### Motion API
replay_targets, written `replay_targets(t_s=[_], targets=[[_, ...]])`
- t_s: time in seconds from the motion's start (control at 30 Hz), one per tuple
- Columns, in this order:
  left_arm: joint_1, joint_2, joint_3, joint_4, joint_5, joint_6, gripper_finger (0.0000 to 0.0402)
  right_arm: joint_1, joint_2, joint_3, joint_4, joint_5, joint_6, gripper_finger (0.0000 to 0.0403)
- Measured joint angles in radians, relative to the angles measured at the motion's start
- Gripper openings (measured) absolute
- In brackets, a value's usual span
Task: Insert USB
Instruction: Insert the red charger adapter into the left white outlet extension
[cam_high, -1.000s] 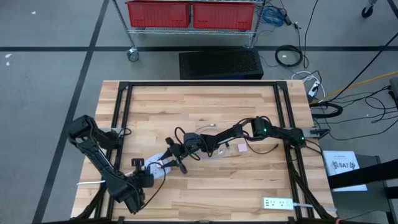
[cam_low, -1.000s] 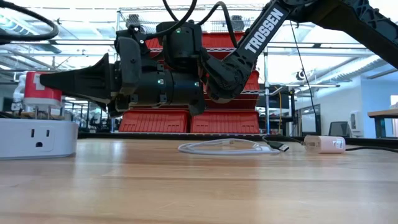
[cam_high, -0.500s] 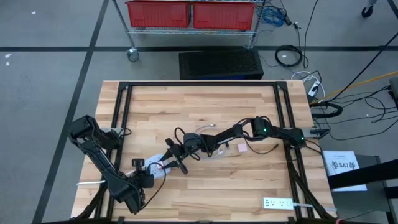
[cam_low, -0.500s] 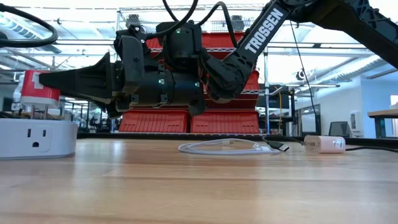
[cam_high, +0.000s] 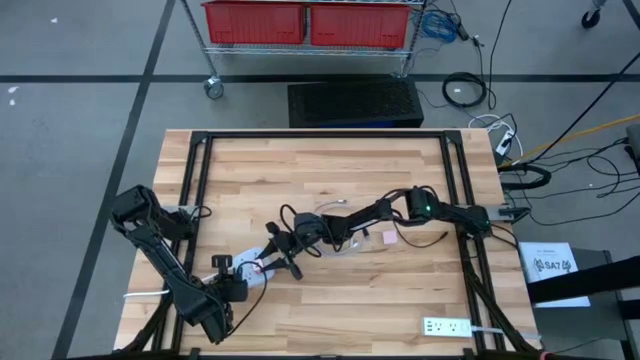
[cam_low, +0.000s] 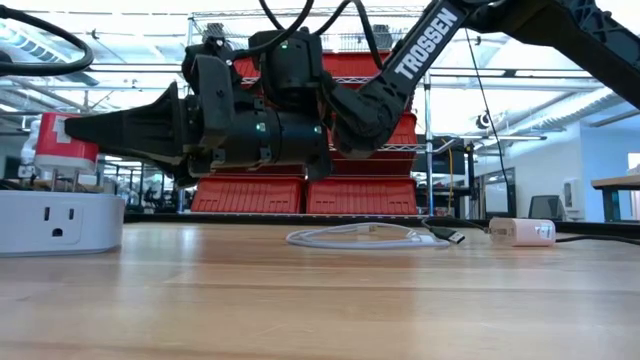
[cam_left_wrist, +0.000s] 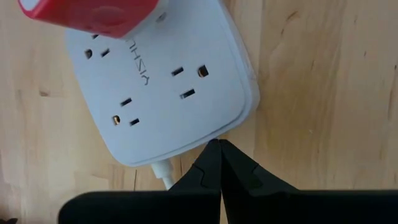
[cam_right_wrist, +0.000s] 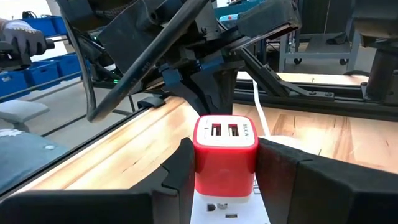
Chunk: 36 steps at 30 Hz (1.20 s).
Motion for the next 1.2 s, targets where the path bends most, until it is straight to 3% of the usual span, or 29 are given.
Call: replay_targets(t_s=[0.6, 1.2], targets=[[0.0, 0.0, 0.0, 0.005, 0.002, 0.0, 0.0, -0.014, -0.007, 0.0, -0.037, -0.019, 0.004, 0.0109], [0.0, -0.001, 0.001, 0.007, 0.01, 0.0, 0.0, 0.002, -0.039, 0.001, -0.213, 0.019, -0.052, 0.0107]])
